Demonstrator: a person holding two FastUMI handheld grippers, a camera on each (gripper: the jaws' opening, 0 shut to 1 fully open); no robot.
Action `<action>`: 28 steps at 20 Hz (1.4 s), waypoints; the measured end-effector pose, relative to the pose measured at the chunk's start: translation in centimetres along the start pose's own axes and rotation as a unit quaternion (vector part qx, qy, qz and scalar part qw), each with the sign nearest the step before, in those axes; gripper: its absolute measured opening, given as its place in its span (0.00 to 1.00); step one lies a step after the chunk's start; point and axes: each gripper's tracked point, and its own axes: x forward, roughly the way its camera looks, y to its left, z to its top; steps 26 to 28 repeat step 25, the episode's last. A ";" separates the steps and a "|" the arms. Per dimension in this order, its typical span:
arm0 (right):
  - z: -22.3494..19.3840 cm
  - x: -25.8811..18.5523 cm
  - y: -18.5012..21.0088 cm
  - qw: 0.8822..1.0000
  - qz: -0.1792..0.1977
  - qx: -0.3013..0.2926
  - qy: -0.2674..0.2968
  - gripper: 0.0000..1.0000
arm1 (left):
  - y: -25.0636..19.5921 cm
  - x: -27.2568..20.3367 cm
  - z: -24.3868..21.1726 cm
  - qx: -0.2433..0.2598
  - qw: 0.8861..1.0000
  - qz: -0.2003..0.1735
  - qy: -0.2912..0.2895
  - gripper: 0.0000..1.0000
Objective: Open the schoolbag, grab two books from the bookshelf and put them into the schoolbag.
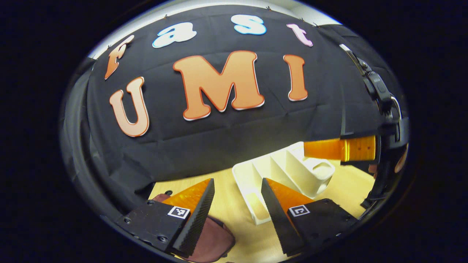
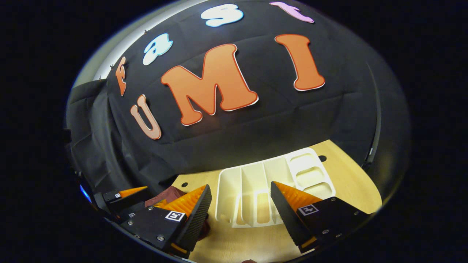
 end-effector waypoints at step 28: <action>-0.9 -4.5 4.7 0.981 -0.027 -0.138 -0.134 0.97 | 5.0 -4.4 -0.2 -0.064 0.989 0.090 -0.104 0.93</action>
